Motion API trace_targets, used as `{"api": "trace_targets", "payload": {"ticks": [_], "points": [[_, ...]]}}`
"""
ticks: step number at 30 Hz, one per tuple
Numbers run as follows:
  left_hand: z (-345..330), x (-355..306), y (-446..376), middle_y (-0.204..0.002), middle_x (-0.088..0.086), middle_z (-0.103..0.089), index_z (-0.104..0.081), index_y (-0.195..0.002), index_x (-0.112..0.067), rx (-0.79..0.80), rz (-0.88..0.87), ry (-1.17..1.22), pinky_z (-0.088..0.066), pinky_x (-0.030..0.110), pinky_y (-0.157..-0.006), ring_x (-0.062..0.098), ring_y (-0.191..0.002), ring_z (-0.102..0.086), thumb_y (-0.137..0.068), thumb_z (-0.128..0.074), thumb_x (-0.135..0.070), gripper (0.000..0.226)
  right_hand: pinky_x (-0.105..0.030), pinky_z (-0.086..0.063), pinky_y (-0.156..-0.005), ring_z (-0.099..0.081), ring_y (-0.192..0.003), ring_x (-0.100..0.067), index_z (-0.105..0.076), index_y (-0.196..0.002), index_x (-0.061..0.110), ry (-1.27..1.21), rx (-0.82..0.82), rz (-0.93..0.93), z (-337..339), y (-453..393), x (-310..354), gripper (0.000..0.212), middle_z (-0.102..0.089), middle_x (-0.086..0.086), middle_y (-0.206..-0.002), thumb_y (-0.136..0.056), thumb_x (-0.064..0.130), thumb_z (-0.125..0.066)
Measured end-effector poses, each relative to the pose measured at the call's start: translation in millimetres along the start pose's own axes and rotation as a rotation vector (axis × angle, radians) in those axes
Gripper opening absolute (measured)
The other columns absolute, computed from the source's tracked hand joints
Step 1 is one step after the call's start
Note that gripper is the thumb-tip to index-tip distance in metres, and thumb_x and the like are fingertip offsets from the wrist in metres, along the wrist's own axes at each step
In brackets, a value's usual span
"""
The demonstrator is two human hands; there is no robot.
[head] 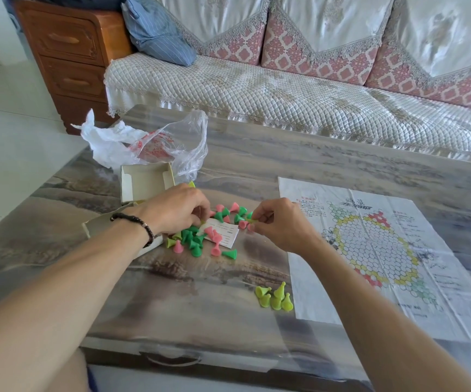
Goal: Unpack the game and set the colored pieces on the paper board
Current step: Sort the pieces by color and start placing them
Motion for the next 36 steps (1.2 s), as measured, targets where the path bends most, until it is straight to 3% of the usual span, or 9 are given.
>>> {"api": "trace_targets", "payload": {"ticks": [10,14,16,19,22,27,29,36], "points": [[-4,8,6,-0.068,-0.022,-0.047,-0.067,-0.087,-0.026,-0.069,0.059,-0.04,-0.039,0.025,-0.065,0.002,-0.064,-0.047,-0.085,-0.071,-0.022,0.006,-0.028,-0.051,-0.065,-0.063,-0.072,-0.019,-0.072,-0.084,0.011,-0.012,0.003,0.034,-4,5,8,0.006,-0.068,-0.003,-0.073,-0.079,0.014,-0.073],[-4,13,9,-0.07,-0.013,-0.056,-0.063,-0.081,-0.026,-0.083,0.074,0.017,-0.042,0.027,-0.063,0.005,-0.065,-0.052,-0.086,-0.07,-0.017,0.013,-0.02,-0.05,-0.062,-0.062,-0.069,-0.013,-0.072,-0.086,0.013,-0.017,0.007,0.036,-5,6,9,0.007,-0.065,0.006,-0.07,-0.079,0.015,-0.073],[0,15,9,-0.071,-0.006,-0.062,-0.063,-0.08,-0.025,-0.118,0.083,0.065,-0.046,0.026,-0.063,0.01,-0.067,-0.058,-0.086,-0.07,-0.015,0.014,-0.023,-0.053,-0.065,-0.065,-0.071,-0.015,-0.072,-0.085,0.014,-0.021,0.015,0.034,-4,6,8,0.006,-0.066,0.005,-0.071,-0.079,0.015,-0.074],[10,3,11,-0.071,-0.009,-0.064,-0.066,-0.081,-0.022,-0.197,0.051,0.169,-0.043,0.015,-0.06,0.004,-0.067,-0.061,-0.085,-0.07,-0.012,0.011,-0.03,-0.055,-0.067,-0.067,-0.07,-0.016,-0.071,-0.081,0.016,-0.025,0.037,0.025,1,8,6,0.005,-0.069,0.003,-0.069,-0.079,0.018,-0.075],[13,-28,10,-0.074,-0.009,-0.066,-0.067,-0.082,-0.02,-0.232,-0.013,0.276,-0.049,0.018,-0.064,0.002,-0.069,-0.062,-0.084,-0.071,-0.012,0.009,-0.033,-0.056,-0.068,-0.067,-0.066,-0.016,-0.071,-0.081,0.015,-0.031,0.09,0.008,11,15,2,0.007,-0.07,0.003,-0.065,-0.078,0.017,-0.077],[-24,-76,9,-0.07,-0.005,-0.066,-0.069,-0.083,-0.018,-0.107,-0.024,0.403,-0.045,0.024,-0.065,0.005,-0.061,-0.057,-0.081,-0.074,-0.014,0.007,-0.029,-0.054,-0.064,-0.063,-0.058,-0.009,-0.07,-0.079,0.012,-0.035,0.163,-0.05,31,40,-11,0.006,-0.069,0.001,-0.062,-0.078,0.014,-0.076],[-40,-88,10,-0.065,-0.009,-0.062,-0.068,-0.081,-0.017,-0.054,-0.029,0.392,-0.041,0.022,-0.069,0.0,-0.059,-0.054,-0.081,-0.074,-0.014,0.007,-0.026,-0.052,-0.062,-0.061,-0.055,-0.007,-0.071,-0.078,0.011,-0.026,0.18,-0.072,38,52,-19,0.005,-0.068,0.002,-0.06,-0.079,0.013,-0.075],[-53,-111,8,-0.073,-0.006,-0.063,-0.07,-0.089,-0.016,0.076,-0.055,0.325,-0.039,0.007,-0.055,0.0,-0.064,-0.055,-0.085,-0.07,-0.013,0.005,-0.028,-0.054,-0.062,-0.059,-0.054,-0.006,-0.073,-0.077,0.014,0.002,0.234,-0.082,35,81,-33,0.004,-0.067,0.005,-0.061,-0.078,0.01,-0.073]]}}
Point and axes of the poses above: each hand's wrist, its own y-axis away from the middle knuckle, its own z-axis out of the back of the hand, x = y × z, the point moved 1 cm from there along -y, towards the middle knuckle
